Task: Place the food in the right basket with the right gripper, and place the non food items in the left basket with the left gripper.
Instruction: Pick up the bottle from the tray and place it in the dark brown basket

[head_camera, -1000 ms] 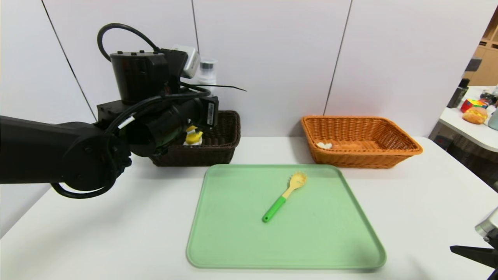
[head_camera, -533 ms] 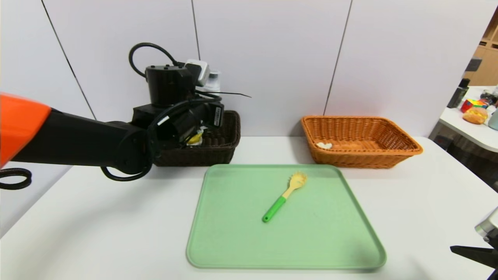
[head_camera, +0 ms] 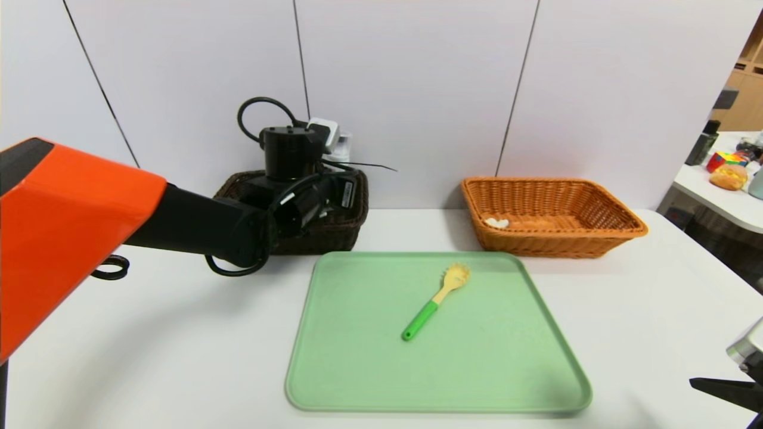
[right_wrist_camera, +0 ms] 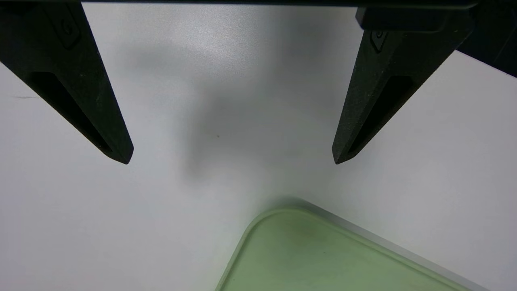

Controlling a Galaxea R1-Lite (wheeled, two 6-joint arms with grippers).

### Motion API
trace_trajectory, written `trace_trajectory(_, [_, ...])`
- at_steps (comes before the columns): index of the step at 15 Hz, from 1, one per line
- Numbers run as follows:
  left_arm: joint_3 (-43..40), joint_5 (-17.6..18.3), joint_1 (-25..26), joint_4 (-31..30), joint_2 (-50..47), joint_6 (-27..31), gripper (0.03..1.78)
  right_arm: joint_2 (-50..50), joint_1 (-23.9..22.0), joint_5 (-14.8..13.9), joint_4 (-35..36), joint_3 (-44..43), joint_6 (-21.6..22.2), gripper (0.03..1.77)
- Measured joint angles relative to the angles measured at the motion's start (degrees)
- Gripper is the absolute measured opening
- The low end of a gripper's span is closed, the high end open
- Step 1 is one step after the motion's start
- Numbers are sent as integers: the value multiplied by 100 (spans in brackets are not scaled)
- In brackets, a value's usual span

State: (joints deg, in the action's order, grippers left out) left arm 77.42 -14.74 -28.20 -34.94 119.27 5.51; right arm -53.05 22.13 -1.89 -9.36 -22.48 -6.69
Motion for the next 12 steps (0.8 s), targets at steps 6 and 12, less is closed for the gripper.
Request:
trace_trajectory(6, [20,-4,124,-48,339,18,54,-13,0,-4,2,2,-11,170])
trace_trajectory(12, [20,-6,234,-59,433,20,65,-15,15,-4,0,2,-11,170])
